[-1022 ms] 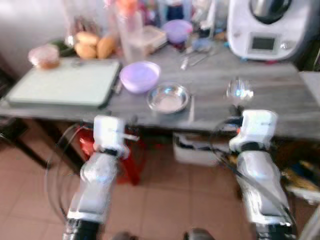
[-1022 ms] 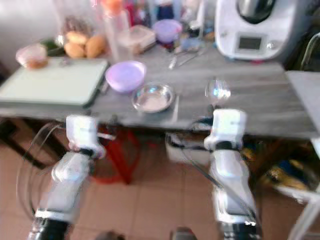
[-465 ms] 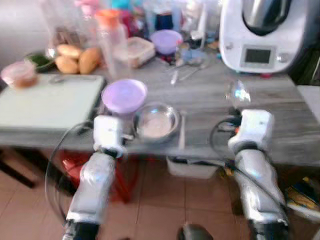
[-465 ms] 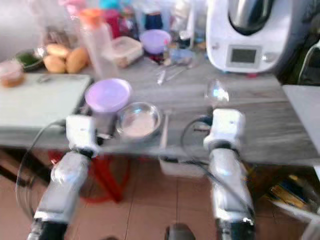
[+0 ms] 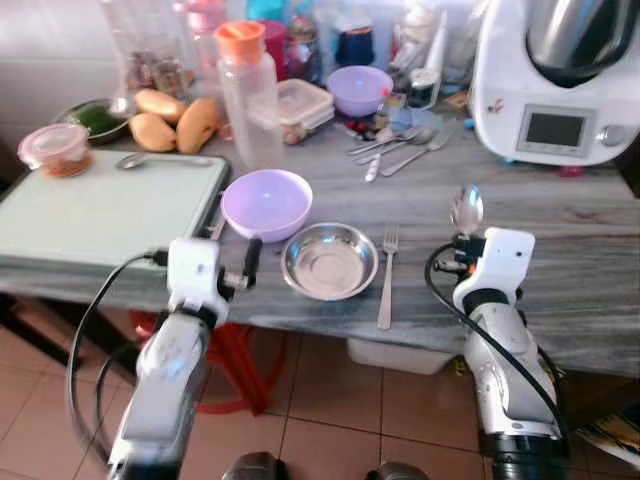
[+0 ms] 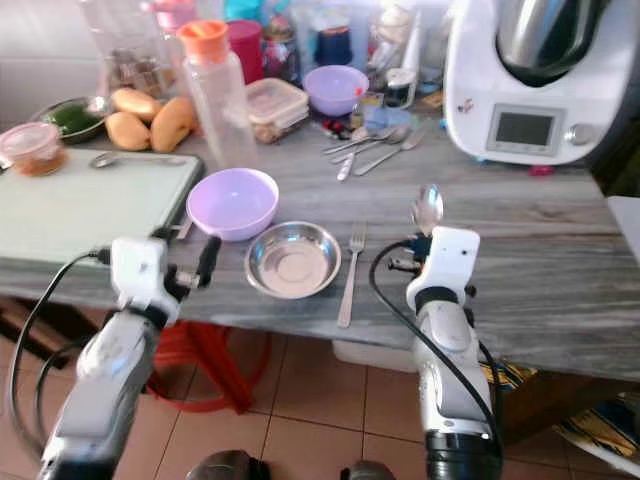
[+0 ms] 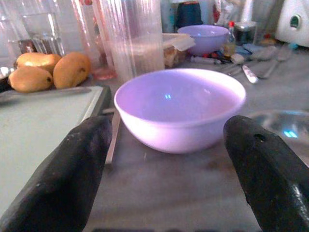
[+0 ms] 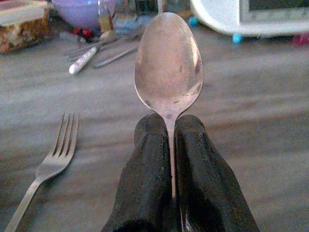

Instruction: Setting the table

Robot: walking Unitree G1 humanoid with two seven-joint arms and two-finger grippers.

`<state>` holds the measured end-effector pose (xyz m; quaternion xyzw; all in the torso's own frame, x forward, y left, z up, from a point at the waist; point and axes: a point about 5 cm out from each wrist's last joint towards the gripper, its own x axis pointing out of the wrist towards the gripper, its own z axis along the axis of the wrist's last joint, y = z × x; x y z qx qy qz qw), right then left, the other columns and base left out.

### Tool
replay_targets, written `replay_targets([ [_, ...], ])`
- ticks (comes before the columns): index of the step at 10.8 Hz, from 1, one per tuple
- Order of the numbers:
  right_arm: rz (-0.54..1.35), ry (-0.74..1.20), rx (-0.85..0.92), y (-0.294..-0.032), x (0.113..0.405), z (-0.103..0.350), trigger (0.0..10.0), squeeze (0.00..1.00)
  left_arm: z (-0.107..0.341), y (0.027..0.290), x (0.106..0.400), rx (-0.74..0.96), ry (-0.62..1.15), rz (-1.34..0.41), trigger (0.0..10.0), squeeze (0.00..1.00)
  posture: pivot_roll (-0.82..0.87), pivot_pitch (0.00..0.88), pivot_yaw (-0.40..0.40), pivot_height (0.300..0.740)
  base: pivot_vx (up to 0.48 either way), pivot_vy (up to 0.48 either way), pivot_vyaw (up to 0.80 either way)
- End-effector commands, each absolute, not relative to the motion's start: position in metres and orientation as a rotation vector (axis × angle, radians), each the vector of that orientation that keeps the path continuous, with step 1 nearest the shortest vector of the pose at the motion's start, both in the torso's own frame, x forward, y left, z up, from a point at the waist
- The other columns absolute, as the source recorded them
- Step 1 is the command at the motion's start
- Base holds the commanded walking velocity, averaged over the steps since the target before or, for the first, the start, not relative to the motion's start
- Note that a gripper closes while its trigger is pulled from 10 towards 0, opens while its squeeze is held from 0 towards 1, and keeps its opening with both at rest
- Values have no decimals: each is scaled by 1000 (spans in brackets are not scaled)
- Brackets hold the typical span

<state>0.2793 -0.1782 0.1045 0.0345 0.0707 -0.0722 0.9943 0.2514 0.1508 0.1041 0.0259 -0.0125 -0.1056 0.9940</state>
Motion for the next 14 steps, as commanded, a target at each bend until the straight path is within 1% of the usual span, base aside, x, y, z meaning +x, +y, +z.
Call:
replay_targets([
  [1,-120,156,108,-170,284,106,10000,0,105,159,246,63,-19,-213,10000,0,6,0,35,740,0,0,0],
  [2,-91,214,187,-157,290,102,10000,0,102,166,235,76,8,-234,10000,0,36,0,26,740,0,0,0],
  [5,-81,286,284,-143,293,102,10000,0,105,163,234,60,23,-265,10000,0,48,0,27,740,0,0,0],
  [6,-95,328,299,-141,289,95,10000,0,107,158,233,46,21,-292,10000,0,52,0,29,740,0,0,0],
  [7,-118,363,278,-143,286,90,10000,0,108,158,234,40,20,-290,10000,0,50,0,32,740,0,0,0],
  [11,-164,375,259,-151,286,89,10000,0,108,157,235,35,32,-298,10000,0,48,0,36,740,0,0,0],
  [14,-162,403,303,-144,292,90,10000,0,108,154,238,32,31,-312,10000,0,40,0,39,740,0,0,0],
])
